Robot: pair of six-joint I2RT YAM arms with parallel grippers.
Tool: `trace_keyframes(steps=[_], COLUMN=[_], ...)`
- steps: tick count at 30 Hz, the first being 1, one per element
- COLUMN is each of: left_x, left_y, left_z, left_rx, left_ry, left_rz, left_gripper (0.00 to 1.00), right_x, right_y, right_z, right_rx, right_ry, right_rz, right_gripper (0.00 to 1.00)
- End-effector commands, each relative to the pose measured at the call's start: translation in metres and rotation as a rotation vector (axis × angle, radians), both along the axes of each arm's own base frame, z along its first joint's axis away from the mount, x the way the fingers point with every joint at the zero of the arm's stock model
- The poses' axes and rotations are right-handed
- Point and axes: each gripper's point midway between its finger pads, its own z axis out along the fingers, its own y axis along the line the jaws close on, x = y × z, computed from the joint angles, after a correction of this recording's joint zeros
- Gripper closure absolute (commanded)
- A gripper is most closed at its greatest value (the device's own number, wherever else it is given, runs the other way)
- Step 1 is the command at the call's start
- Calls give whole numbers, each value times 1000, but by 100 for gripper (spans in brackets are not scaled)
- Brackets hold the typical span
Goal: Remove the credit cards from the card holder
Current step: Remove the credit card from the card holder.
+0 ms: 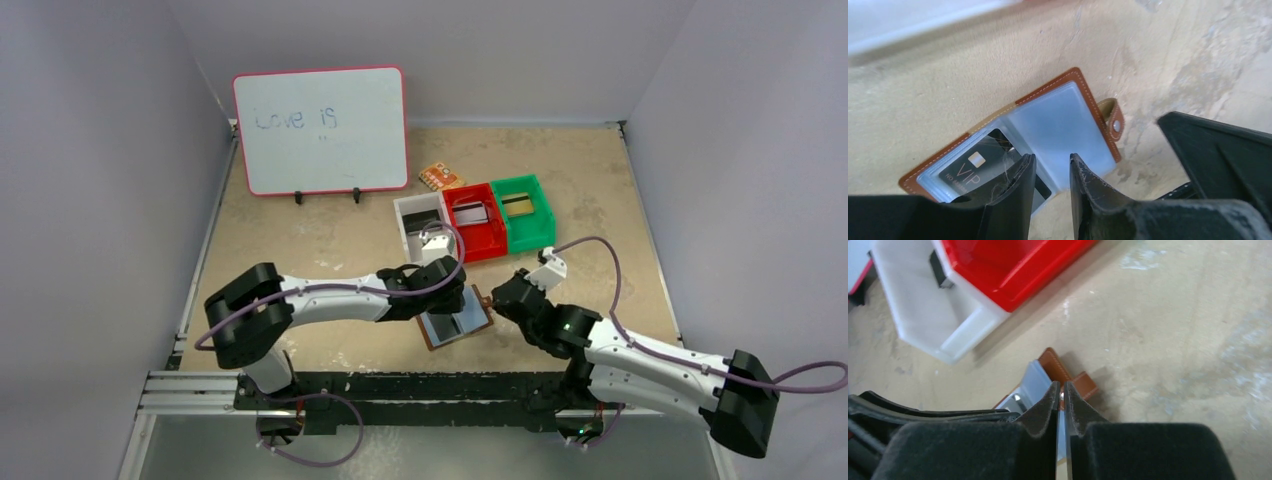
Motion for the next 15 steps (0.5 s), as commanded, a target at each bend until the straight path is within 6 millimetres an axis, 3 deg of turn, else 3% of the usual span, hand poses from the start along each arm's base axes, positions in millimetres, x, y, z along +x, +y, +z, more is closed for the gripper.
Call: trace_keyframes(steps=[1, 5, 11, 15], left_x=[11, 15, 15, 3], left_y=[12, 33, 85, 93], left_z=[35, 48, 52, 45], left_rx=[-45, -39, -31, -82], left_ry=[-81, -114, -153, -114], left_rz=[64, 145, 311, 308], left_gripper=[68, 68, 62, 59], right_x=[9, 7, 0, -1], right_y=[39, 63, 97, 114], right_z=[26, 38, 21, 5], right_rx=[69, 124, 112, 93], right_ry=[-73, -101, -24, 39], right_rz=[211, 332, 521, 629], right_gripper=[92, 91, 85, 83])
